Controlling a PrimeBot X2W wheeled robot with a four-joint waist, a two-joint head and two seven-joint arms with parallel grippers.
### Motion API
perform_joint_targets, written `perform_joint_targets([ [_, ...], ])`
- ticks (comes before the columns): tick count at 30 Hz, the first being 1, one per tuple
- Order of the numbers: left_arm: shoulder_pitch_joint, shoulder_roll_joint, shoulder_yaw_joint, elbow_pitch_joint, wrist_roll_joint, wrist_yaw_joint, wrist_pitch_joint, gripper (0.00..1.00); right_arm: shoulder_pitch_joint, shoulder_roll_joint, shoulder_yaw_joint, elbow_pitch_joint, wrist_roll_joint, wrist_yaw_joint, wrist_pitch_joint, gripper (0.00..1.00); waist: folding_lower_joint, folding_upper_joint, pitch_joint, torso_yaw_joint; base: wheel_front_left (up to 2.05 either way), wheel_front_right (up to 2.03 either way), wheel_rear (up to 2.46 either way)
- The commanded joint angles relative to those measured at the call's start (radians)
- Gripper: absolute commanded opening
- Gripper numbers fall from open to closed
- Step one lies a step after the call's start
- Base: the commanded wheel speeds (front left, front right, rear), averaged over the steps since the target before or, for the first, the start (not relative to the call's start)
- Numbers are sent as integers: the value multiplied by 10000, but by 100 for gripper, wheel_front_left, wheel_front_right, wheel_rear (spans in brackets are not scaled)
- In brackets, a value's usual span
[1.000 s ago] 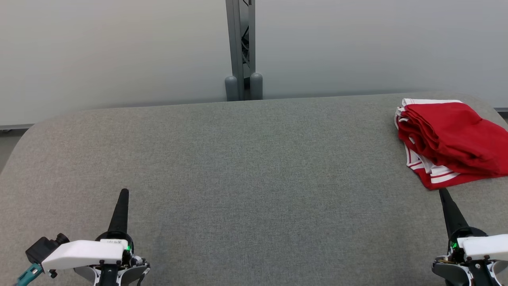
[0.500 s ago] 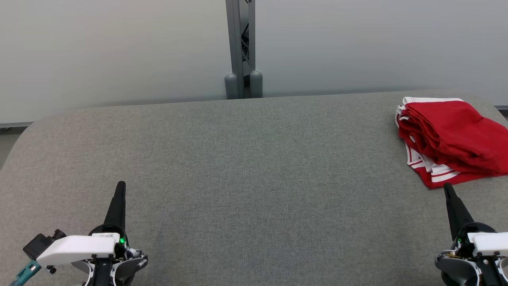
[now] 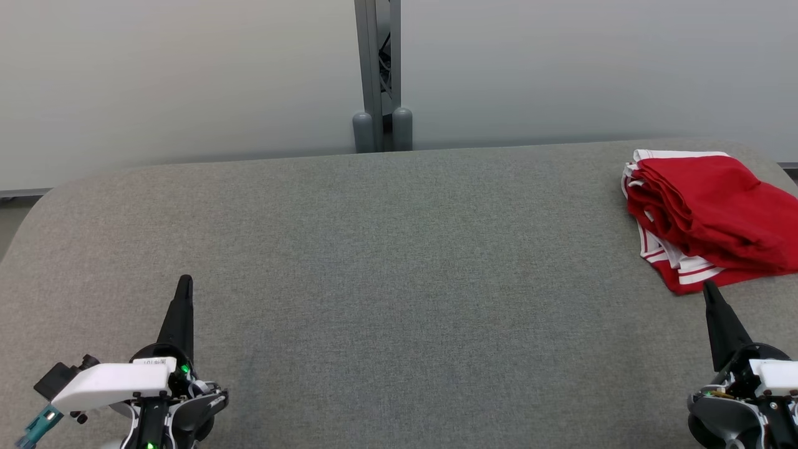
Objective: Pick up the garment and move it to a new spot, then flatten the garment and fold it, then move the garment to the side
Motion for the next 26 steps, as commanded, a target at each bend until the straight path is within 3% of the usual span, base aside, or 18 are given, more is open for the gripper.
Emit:
perform_joint_targets([
  [1, -228, 65, 57, 18, -190, -98, 46, 0, -154, -25, -73, 4, 204, 0, 98, 0, 0, 0, 5, 0, 0, 0, 0],
  [26, -231, 56, 90, 35, -345, -108, 121, 0, -168, 12, -159, 18, 307, 0, 198, 0, 0, 0, 24, 0, 0, 0, 0],
])
